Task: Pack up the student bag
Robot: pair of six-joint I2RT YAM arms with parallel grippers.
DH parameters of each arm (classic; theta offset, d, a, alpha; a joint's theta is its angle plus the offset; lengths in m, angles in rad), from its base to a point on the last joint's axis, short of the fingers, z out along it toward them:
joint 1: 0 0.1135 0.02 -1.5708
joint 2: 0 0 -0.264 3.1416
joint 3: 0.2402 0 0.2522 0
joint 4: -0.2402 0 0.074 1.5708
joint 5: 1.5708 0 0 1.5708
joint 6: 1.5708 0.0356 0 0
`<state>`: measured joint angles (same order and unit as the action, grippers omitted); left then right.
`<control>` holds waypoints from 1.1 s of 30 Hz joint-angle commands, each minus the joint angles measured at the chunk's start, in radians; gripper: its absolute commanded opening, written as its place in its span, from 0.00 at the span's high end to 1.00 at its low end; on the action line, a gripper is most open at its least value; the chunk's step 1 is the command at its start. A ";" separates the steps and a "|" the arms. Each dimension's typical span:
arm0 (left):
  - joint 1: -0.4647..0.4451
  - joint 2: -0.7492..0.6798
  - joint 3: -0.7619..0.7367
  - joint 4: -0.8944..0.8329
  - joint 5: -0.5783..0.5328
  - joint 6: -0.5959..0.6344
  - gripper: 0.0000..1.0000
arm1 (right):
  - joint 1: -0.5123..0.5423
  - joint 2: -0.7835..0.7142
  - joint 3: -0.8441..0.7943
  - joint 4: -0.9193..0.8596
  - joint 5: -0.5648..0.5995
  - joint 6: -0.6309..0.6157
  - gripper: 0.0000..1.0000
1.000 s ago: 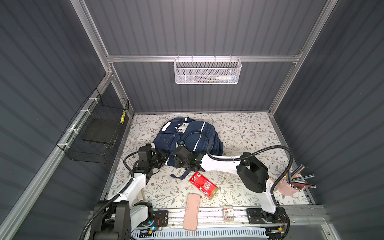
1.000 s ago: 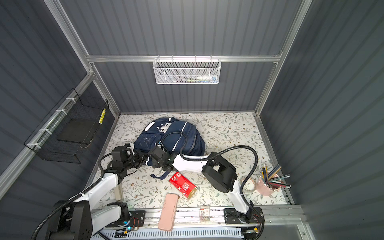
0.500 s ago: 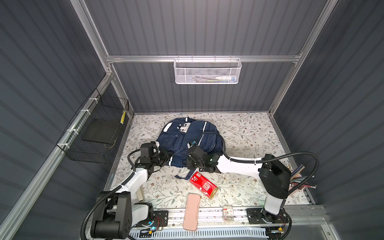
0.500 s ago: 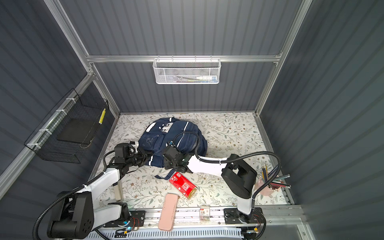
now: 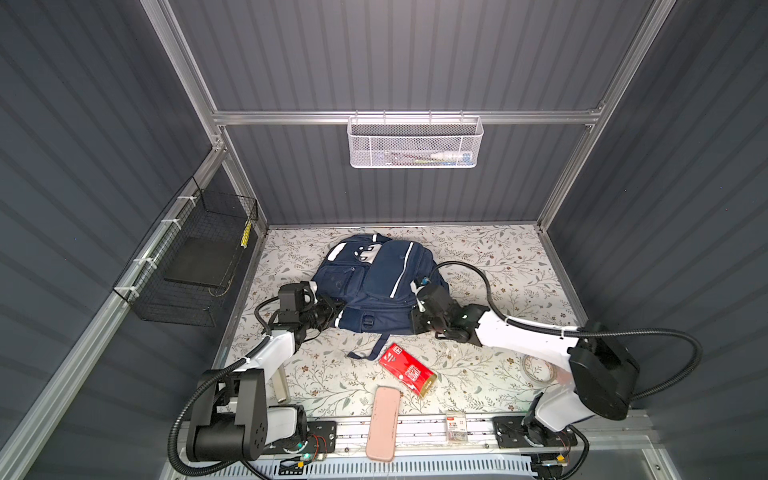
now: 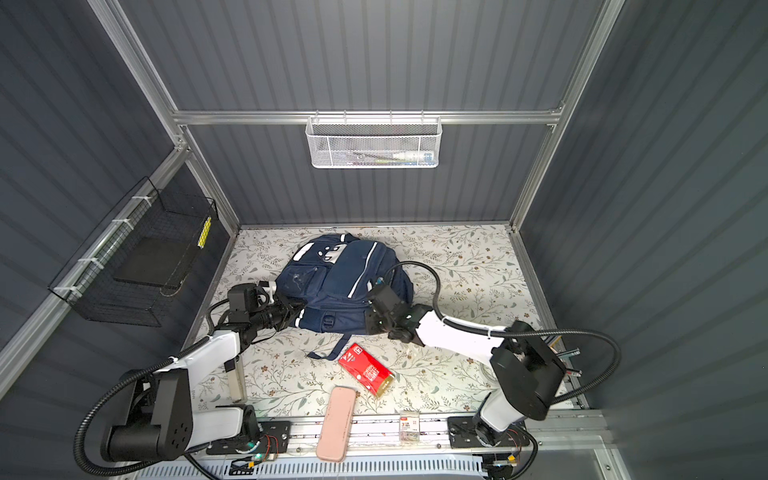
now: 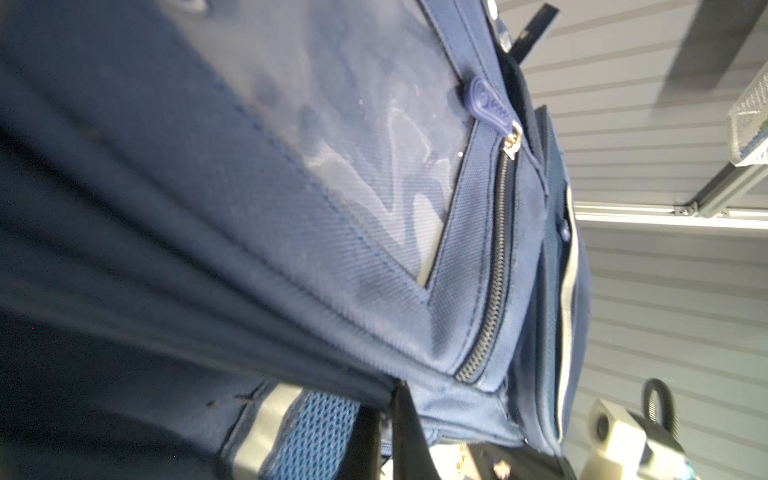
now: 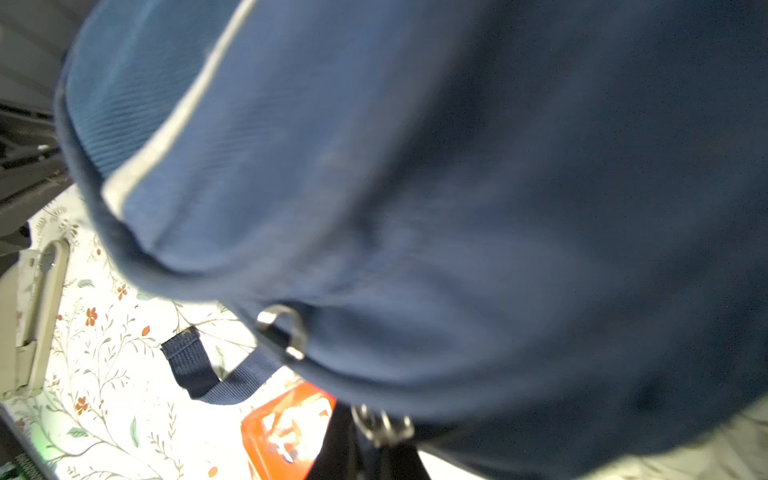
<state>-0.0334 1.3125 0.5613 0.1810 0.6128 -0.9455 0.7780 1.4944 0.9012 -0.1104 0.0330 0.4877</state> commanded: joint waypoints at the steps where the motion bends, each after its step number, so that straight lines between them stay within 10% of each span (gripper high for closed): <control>1: 0.072 0.040 0.060 0.033 -0.176 0.049 1.00 | -0.131 -0.028 -0.049 -0.103 0.107 -0.059 1.00; 6: 0.070 0.159 0.114 0.159 -0.128 -0.003 1.00 | -0.016 -0.003 0.029 -0.157 0.113 -0.060 1.00; 10: 0.039 0.200 0.156 0.205 -0.149 -0.005 0.42 | 0.131 0.068 0.120 -0.116 0.101 0.001 1.00; 14: 0.023 0.102 0.131 0.124 -0.191 0.005 0.24 | 0.209 0.202 0.285 -0.120 0.105 0.030 1.00; 20: -0.063 -0.111 -0.045 0.064 -0.233 -0.085 0.26 | 0.231 0.386 0.487 -0.052 0.022 0.056 1.00; 28: -0.192 -0.049 -0.064 0.206 -0.243 -0.171 0.29 | 0.304 0.459 0.579 -0.024 -0.004 0.032 1.00; 33: -0.192 -0.072 -0.044 0.124 -0.272 -0.115 0.87 | 0.307 0.418 0.514 -0.025 0.019 0.046 1.00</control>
<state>-0.2214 1.2556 0.4969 0.3599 0.3767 -1.0992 1.0645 1.9556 1.4368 -0.1680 0.0540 0.5350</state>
